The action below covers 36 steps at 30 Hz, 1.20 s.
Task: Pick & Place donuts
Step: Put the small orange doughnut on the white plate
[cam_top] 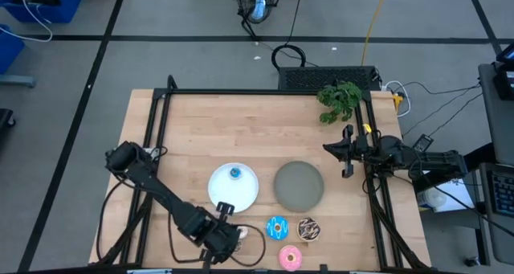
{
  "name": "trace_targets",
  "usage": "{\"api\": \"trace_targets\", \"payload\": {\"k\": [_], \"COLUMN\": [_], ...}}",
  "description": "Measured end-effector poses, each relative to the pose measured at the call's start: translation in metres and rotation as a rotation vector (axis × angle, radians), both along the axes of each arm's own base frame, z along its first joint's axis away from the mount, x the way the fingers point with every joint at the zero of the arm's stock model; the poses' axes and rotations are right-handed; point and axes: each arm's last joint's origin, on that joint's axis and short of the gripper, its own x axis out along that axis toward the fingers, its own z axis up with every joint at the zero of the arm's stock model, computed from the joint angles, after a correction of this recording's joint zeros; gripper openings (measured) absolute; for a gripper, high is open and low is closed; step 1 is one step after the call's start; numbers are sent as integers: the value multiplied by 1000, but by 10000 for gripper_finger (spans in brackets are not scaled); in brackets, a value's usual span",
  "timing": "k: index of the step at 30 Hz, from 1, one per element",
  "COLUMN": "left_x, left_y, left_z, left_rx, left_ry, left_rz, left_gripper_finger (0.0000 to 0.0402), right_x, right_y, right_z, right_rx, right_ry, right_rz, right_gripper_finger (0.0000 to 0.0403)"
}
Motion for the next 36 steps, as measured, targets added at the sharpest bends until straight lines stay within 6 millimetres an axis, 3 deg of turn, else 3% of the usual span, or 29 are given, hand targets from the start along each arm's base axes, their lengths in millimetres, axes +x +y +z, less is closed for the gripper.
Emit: {"api": "trace_targets", "payload": {"k": [16,36], "left_x": [-13,-7], "left_y": [-16,-9], "left_z": [0,1], "left_rx": [-54,-25], "left_ry": [2,-8], "left_rz": [156,90], "left_gripper_finger": [17,17], "right_x": [0,0], "right_y": [0,0], "right_z": [2,3], "right_rx": [-1,-58], "right_ry": [-17,-24], "right_rz": [0,-7], "right_gripper_finger": [0,0]}}
